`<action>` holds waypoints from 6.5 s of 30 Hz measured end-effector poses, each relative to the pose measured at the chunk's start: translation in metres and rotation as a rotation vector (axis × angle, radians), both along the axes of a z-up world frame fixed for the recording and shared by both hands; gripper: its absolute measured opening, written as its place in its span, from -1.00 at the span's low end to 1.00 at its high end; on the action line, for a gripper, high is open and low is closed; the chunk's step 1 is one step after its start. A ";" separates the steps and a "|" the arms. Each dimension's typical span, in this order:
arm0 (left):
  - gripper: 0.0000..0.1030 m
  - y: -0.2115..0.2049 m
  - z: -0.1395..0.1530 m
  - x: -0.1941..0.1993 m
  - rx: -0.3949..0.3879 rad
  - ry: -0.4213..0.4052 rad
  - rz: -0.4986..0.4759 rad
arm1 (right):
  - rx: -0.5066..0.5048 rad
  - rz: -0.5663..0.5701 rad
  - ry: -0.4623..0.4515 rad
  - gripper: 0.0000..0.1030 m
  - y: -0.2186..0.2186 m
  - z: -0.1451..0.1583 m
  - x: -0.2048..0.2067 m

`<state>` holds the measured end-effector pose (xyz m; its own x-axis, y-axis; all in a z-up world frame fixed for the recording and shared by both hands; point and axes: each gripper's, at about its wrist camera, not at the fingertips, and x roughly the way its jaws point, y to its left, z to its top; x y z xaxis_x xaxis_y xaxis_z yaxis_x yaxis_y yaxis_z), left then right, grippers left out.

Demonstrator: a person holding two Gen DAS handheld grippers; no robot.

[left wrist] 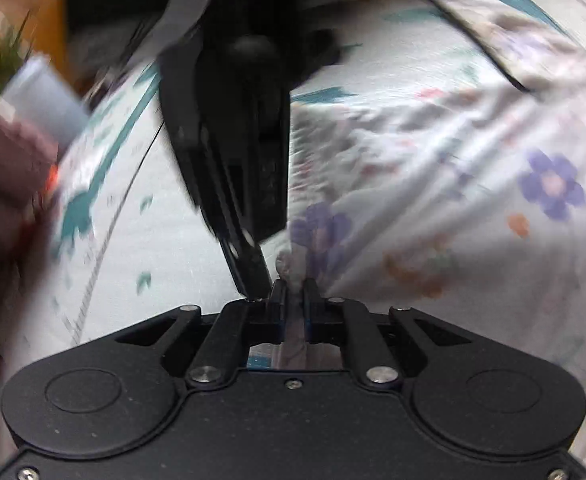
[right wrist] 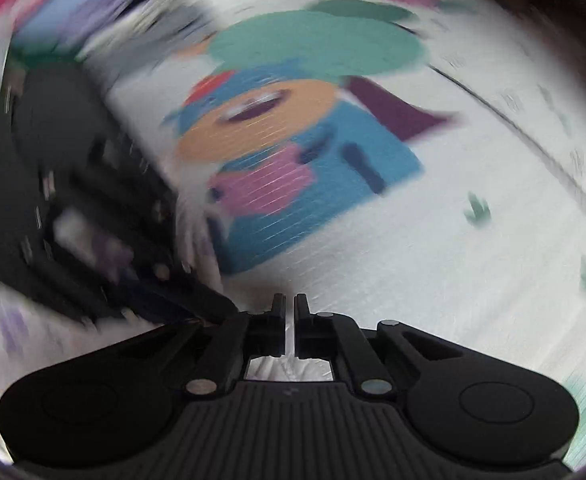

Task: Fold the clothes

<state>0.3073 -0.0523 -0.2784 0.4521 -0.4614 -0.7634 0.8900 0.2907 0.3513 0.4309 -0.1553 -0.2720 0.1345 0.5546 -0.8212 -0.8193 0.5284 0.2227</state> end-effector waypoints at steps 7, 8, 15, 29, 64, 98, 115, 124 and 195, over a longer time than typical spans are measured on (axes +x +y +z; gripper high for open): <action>-0.21 0.013 0.012 0.020 -0.137 0.079 0.279 | 0.067 -0.137 -0.093 -0.77 -0.039 0.025 -0.040; -0.28 0.015 0.016 0.013 -0.154 0.058 0.282 | 0.059 -0.130 -0.116 -0.77 -0.044 0.029 -0.051; -0.36 -0.004 -0.001 0.001 -0.217 0.170 0.230 | -0.040 -0.190 -0.229 -0.79 -0.062 0.012 -0.108; -0.11 0.007 0.010 -0.067 -0.210 0.166 0.247 | -0.013 -0.480 -0.212 -0.16 -0.090 -0.014 -0.094; 0.35 -0.006 0.202 -0.277 0.180 0.290 0.227 | 0.498 -1.196 0.427 0.24 -0.217 -0.020 -0.403; 0.35 -0.038 0.130 -0.260 0.238 0.306 0.276 | 0.567 -1.320 0.371 -0.69 -0.212 -0.055 -0.413; -0.31 -0.170 0.043 -0.034 -0.353 0.418 0.754 | 0.596 -1.205 0.357 0.18 -0.206 -0.046 -0.413; -0.31 -0.201 0.015 0.038 -0.108 0.366 0.911 | 0.479 -1.116 0.196 -0.06 -0.192 -0.035 -0.410; -0.45 -0.103 0.036 -0.088 -0.279 0.410 0.450 | -0.108 -0.110 -0.458 0.12 -0.050 -0.017 -0.434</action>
<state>0.2191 -0.1556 -0.2424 0.3452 -0.5009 -0.7937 0.7062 0.6956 -0.1319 -0.0035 -0.2051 -0.2895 0.5492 0.4313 -0.7158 -0.7580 0.6178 -0.2094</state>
